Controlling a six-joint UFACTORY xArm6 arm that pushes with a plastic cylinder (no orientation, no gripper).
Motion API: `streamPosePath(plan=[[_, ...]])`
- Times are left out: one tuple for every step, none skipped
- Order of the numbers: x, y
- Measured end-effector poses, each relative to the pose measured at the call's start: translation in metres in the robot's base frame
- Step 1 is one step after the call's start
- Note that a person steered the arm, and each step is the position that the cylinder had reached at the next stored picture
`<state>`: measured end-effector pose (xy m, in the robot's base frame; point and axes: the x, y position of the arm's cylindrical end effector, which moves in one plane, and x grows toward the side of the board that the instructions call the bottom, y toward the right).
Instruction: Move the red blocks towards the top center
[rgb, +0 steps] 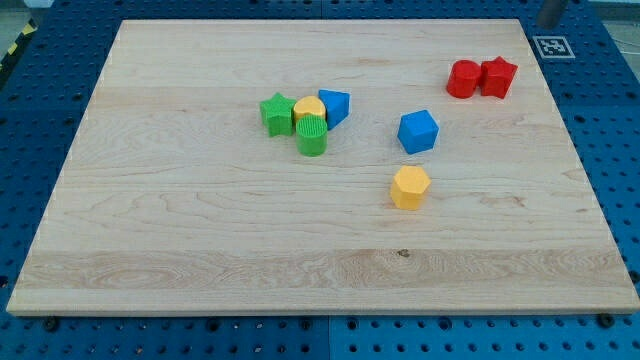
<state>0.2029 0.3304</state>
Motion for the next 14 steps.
streamPosePath(plan=[[0.027, 0.004], [0.067, 0.006], [0.074, -0.001], [0.077, -0.029], [0.090, -0.045], [0.093, -0.061], [0.099, -0.094], [0.112, -0.116], [0.114, -0.115], [0.114, -0.097], [0.115, -0.057], [0.134, -0.054], [0.150, -0.081], [0.149, -0.120]])
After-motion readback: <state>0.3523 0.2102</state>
